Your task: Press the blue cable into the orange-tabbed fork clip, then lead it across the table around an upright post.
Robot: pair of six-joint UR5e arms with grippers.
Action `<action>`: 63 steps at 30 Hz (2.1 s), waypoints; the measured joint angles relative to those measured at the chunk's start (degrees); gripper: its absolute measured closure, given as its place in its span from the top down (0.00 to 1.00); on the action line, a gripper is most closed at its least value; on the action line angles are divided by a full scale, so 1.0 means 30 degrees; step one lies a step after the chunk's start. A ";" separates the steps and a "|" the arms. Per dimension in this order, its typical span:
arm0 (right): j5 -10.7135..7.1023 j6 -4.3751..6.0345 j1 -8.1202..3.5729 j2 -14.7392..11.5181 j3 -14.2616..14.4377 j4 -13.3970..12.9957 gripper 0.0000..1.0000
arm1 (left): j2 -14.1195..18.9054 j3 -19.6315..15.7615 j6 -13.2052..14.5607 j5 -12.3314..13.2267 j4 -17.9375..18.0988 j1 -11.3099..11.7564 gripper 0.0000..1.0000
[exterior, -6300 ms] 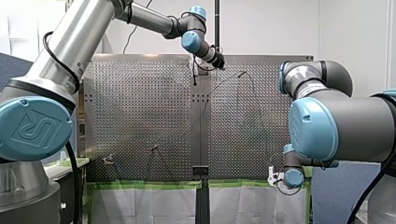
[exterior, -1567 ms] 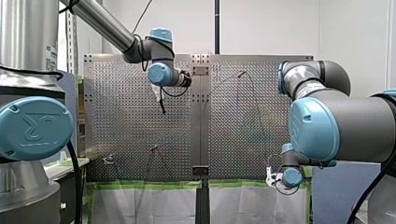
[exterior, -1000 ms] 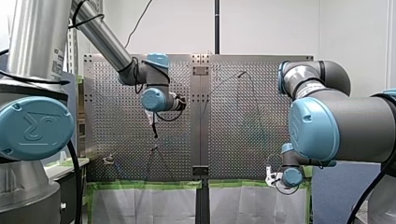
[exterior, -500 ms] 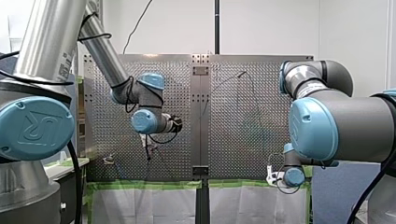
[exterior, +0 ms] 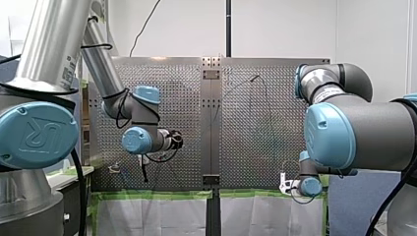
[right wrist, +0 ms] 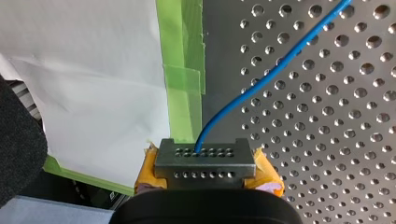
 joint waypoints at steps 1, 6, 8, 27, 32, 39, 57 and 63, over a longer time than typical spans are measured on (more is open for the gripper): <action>-0.0011 -0.0007 0.0008 0.0001 0.0001 0.0009 0.00 | 0.0000 -0.0174 0.0043 0.0095 0.0186 0.0003 1.00; -0.0023 -0.0029 0.0079 -0.0001 -0.0007 0.0098 0.00 | 0.0000 -0.0655 0.0042 0.0929 0.1192 0.0043 1.00; -0.0021 -0.0032 0.0101 0.0001 -0.0012 0.0096 0.00 | 0.0000 -0.0491 0.0019 0.1260 0.1508 0.0075 1.00; -0.0190 -0.0584 0.0283 -0.0081 0.0007 0.0396 0.00 | -0.0001 0.0671 0.0544 0.1583 0.0944 0.0188 1.00; -0.0195 -0.0590 0.0289 -0.0087 0.0007 0.0409 0.00 | -0.0001 0.0675 0.0553 0.1583 0.0910 0.0188 1.00; -0.0196 -0.0590 0.0293 -0.0086 0.0006 0.0411 0.00 | 0.0000 0.0678 0.0553 0.1583 0.0906 0.0188 1.00; -0.0196 -0.0591 0.0293 -0.0087 0.0007 0.0411 0.00 | 0.0000 0.0678 0.0554 0.1583 0.0906 0.0187 1.00; -0.0196 -0.0591 0.0293 -0.0087 0.0007 0.0410 0.00 | -0.0001 0.0678 0.0554 0.1583 0.0906 0.0188 1.00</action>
